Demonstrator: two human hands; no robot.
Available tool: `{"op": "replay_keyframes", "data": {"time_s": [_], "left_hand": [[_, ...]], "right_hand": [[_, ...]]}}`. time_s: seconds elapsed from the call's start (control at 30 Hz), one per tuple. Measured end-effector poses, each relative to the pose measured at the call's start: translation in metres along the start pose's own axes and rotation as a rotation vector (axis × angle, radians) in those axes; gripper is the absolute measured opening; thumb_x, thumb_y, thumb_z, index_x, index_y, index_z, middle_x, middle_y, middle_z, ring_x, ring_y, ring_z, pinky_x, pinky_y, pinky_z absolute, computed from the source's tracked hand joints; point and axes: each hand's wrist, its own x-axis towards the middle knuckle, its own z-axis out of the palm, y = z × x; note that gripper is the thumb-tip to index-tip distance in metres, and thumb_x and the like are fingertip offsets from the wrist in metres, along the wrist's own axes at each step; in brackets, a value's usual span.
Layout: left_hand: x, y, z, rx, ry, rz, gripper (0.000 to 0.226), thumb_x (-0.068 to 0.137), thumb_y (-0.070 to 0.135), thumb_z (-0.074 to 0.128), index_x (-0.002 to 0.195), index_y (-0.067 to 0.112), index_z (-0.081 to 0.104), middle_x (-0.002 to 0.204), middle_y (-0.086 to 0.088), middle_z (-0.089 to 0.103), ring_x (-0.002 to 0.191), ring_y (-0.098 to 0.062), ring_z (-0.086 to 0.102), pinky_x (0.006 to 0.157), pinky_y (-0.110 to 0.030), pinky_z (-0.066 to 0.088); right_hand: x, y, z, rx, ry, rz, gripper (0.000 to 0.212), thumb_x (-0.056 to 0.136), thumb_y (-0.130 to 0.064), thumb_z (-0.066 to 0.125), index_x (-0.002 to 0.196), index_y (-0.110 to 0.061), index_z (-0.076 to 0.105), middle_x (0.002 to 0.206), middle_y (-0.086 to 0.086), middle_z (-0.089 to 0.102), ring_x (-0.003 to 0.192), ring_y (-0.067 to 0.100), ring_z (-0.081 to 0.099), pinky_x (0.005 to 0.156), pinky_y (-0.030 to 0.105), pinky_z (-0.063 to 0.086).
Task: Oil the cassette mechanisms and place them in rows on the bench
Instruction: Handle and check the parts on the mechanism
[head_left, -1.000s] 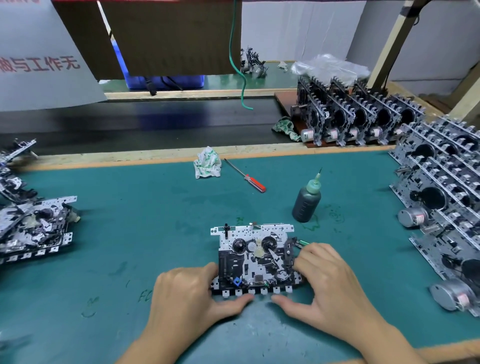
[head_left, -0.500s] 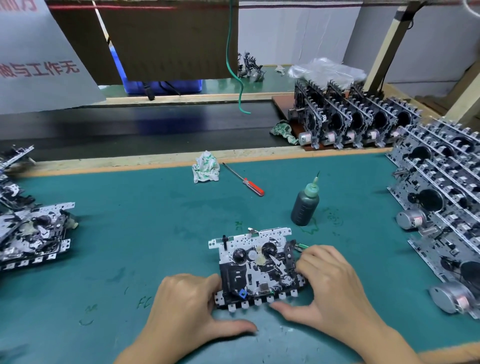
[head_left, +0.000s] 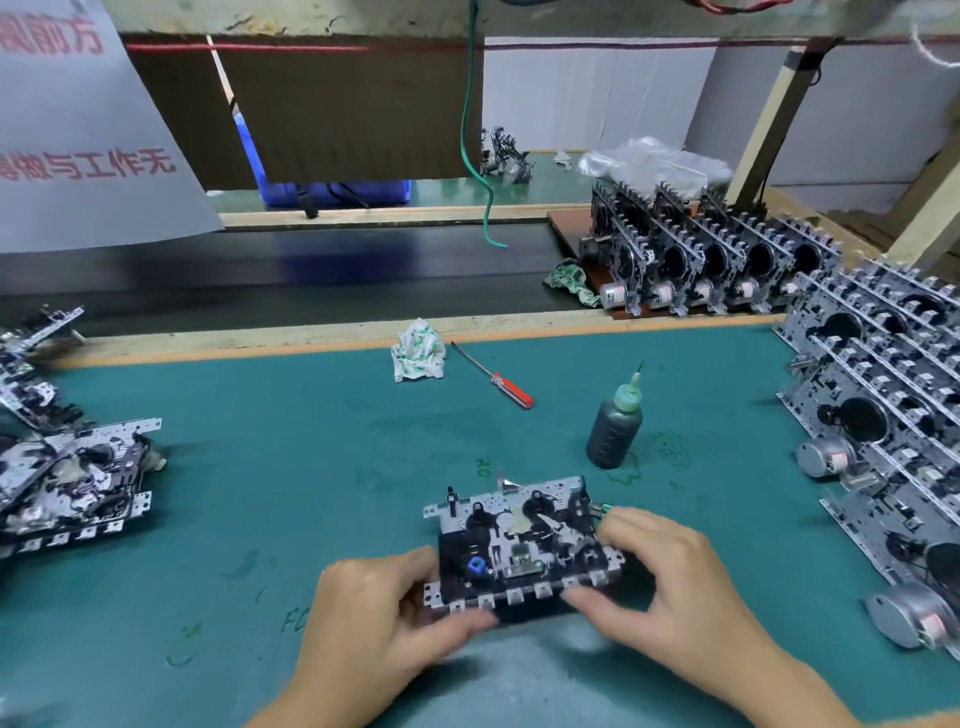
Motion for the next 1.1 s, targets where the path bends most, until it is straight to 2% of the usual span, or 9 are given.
{"op": "replay_keyframes", "data": {"time_s": [0.07,0.13,0.23,0.53,0.67,0.8,0.9,1.0,1.1], "left_hand": [[0.002,0.003,0.001,-0.183,0.056,-0.072,0.064,0.073,0.083,0.039,0.065,0.020,0.047,0.037,0.004,0.038,0.038,-0.012,0.033,0.045,-0.023,0.033],[0.009,0.008,0.001,-0.366,0.110,-0.168,0.065,0.076,0.074,0.041,0.052,0.015,0.051,0.036,-0.003,0.048,0.035,-0.011,0.042,0.046,-0.023,0.037],[0.019,0.009,0.004,-0.467,0.081,-0.308,0.068,0.073,0.072,0.038,0.034,0.017,0.043,0.033,-0.006,0.046,0.035,-0.012,0.044,0.048,-0.022,0.037],[0.020,0.006,0.011,-0.549,0.057,-0.362,0.062,0.071,0.069,0.044,0.035,0.019,0.039,0.033,-0.003,0.044,0.033,-0.009,0.042,0.045,-0.017,0.036],[0.020,0.007,0.010,-0.566,0.058,-0.373,0.061,0.071,0.068,0.045,0.036,0.019,0.038,0.033,-0.002,0.043,0.033,-0.011,0.040,0.044,-0.020,0.036],[0.019,0.006,0.007,-0.517,0.067,-0.364,0.063,0.071,0.070,0.044,0.038,0.017,0.039,0.033,-0.003,0.043,0.033,-0.012,0.041,0.045,-0.020,0.036],[0.019,0.005,0.002,-0.447,0.110,-0.347,0.060,0.068,0.073,0.046,0.046,0.017,0.046,0.037,-0.003,0.045,0.035,-0.014,0.043,0.047,-0.026,0.038],[0.021,0.005,-0.003,-0.342,0.191,-0.267,0.050,0.066,0.072,0.051,0.061,0.023,0.050,0.046,0.003,0.048,0.039,-0.014,0.041,0.049,-0.030,0.038],[0.026,0.009,-0.011,-0.220,0.233,-0.122,0.034,0.069,0.064,0.057,0.078,0.031,0.056,0.064,0.012,0.057,0.042,-0.007,0.041,0.050,-0.019,0.036]], "right_hand": [[0.006,-0.005,-0.006,0.252,-0.028,0.156,0.041,0.076,-0.058,0.051,0.057,-0.022,0.045,0.056,-0.006,0.043,0.055,0.008,0.039,0.057,0.027,0.034],[0.013,-0.010,-0.006,0.443,-0.010,0.295,0.051,0.076,-0.065,0.043,0.053,-0.021,0.053,0.052,0.000,0.050,0.052,0.007,0.046,0.056,0.023,0.036],[0.021,-0.014,-0.002,0.557,-0.046,0.473,0.066,0.067,-0.076,0.042,0.042,-0.016,0.053,0.043,0.000,0.049,0.047,0.009,0.044,0.052,0.016,0.034],[0.021,-0.009,0.003,0.668,-0.136,0.553,0.063,0.068,-0.067,0.055,0.034,-0.015,0.048,0.040,0.004,0.049,0.044,0.015,0.046,0.052,0.013,0.038],[0.021,-0.012,0.000,0.579,-0.141,0.547,0.067,0.065,-0.075,0.051,0.035,-0.015,0.048,0.040,0.002,0.049,0.043,0.012,0.046,0.053,0.014,0.037],[0.020,-0.014,-0.010,0.257,-0.048,0.464,0.071,0.065,-0.080,0.033,0.044,-0.015,0.049,0.042,-0.002,0.044,0.044,0.006,0.038,0.051,0.023,0.033],[0.023,-0.015,-0.021,-0.002,0.144,0.288,0.055,0.069,-0.073,0.038,0.057,-0.019,0.044,0.058,-0.003,0.047,0.055,0.014,0.042,0.053,0.029,0.034],[0.032,-0.021,-0.029,-0.074,0.094,0.041,0.036,0.076,-0.062,0.047,0.067,-0.027,0.044,0.059,-0.007,0.041,0.055,0.013,0.040,0.051,0.025,0.037],[0.043,-0.029,-0.033,-0.284,0.011,-0.187,0.036,0.083,-0.054,0.045,0.070,-0.021,0.050,0.059,-0.014,0.032,0.049,0.008,0.033,0.042,0.023,0.034]]}}
